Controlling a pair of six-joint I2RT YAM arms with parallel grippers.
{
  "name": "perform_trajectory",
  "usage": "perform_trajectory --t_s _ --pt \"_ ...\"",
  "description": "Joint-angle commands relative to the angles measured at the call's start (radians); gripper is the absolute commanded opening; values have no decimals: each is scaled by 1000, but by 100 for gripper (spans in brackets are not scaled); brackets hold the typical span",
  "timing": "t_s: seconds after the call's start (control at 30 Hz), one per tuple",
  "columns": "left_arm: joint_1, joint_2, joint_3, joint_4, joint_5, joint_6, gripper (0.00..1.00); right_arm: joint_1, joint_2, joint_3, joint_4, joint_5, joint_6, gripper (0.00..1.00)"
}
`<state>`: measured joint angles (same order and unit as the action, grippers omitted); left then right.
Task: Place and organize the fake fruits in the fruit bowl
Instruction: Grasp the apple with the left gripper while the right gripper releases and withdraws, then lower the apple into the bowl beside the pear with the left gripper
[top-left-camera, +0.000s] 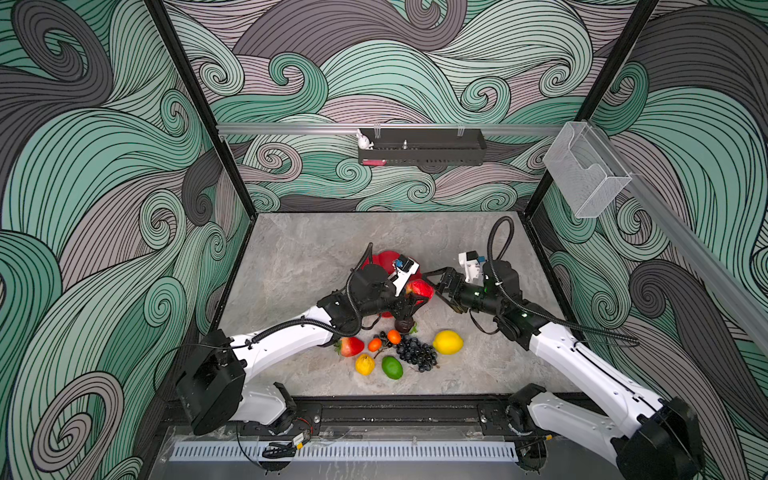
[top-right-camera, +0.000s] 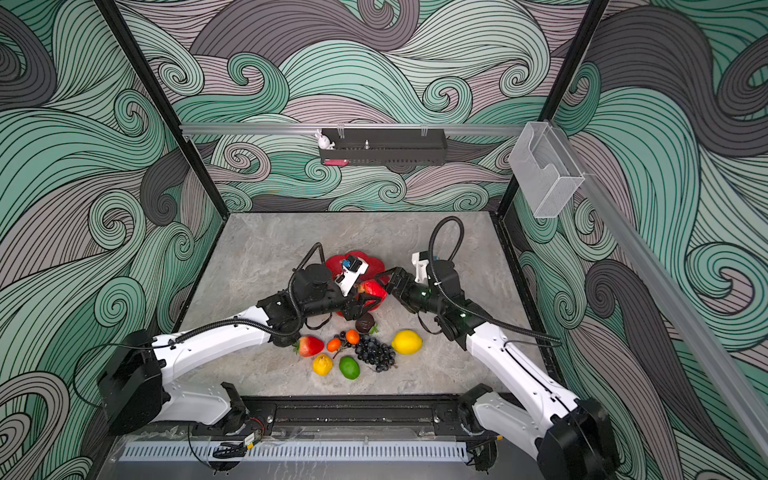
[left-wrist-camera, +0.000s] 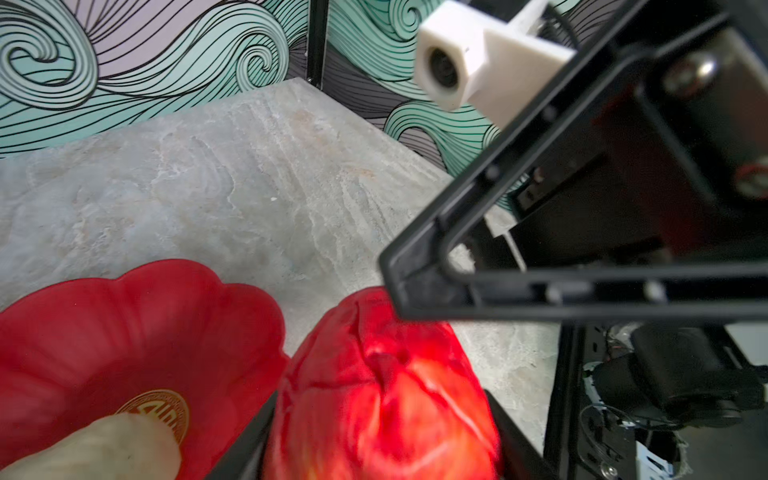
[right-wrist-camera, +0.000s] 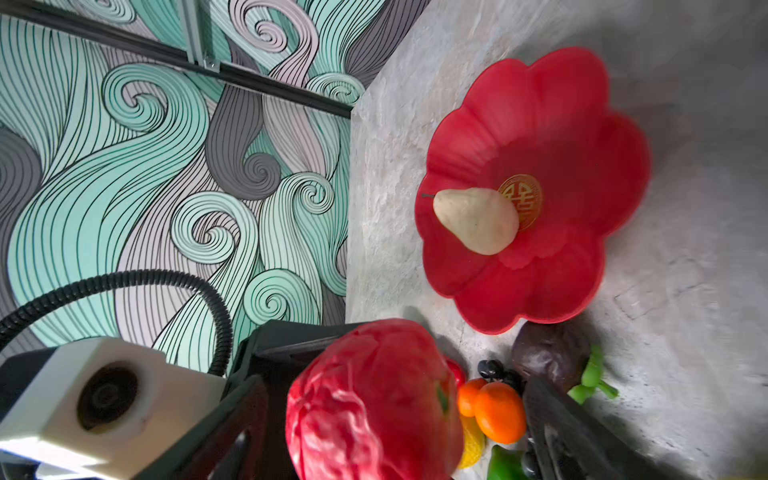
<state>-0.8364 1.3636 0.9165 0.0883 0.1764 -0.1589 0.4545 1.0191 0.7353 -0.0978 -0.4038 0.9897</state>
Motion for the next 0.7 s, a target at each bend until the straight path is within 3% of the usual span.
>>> perform_trajectory --t_s 0.0,0.2,0.47,0.67 --pt "29 13 94 -175 -89 39 56 -52 -45 26 -139 65 -103 98" --pt "95 178 286 -371 -134 45 56 -86 -114 9 -243 138 -182 98" --pt "185 496 743 -814 -173 19 57 -86 -145 -58 -246 128 -171 97" --pt "209 697 1028 -1027 -197 27 57 -85 -158 -91 -238 124 -173 97"
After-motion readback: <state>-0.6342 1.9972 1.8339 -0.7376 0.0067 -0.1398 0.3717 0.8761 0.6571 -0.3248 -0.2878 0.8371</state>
